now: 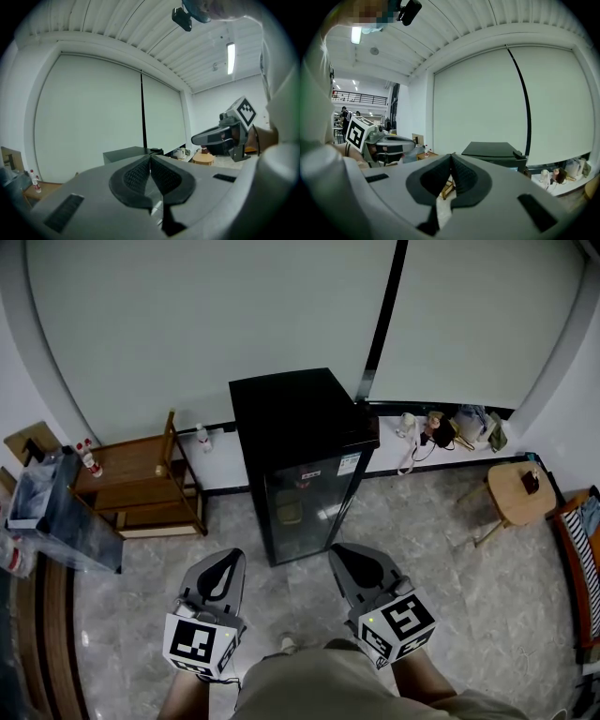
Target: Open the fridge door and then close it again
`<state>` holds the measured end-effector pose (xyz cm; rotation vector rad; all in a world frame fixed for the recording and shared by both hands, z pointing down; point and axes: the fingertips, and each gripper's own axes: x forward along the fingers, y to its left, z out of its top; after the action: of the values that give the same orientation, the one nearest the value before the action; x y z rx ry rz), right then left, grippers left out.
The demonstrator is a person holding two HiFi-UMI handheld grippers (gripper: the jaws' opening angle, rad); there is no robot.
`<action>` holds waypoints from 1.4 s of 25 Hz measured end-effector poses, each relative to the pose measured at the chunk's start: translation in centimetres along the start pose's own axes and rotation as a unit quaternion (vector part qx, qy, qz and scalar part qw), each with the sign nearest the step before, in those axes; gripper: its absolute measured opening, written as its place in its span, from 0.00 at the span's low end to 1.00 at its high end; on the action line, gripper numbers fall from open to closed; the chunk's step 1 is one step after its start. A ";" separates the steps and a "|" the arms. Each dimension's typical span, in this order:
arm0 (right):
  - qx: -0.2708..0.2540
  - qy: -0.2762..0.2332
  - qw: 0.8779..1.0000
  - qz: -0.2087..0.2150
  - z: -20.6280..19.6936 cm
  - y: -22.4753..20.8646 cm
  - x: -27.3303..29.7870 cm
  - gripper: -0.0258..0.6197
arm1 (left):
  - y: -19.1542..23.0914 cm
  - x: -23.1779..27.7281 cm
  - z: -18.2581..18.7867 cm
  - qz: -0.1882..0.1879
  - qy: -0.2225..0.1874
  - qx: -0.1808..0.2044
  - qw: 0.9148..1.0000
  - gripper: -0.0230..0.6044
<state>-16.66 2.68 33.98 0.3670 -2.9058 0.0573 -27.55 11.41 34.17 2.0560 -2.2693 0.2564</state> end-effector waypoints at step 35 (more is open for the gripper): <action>-0.007 -0.044 0.997 0.067 3.7 -9.7 9.0 0.03 | 6.5 12.6 3.7 -0.020 -0.014 0.039 0.999 0.35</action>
<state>-23.46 -9.10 32.44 0.1771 -3.0127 0.0422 -35.07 -0.94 32.05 2.1539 -2.2662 0.3198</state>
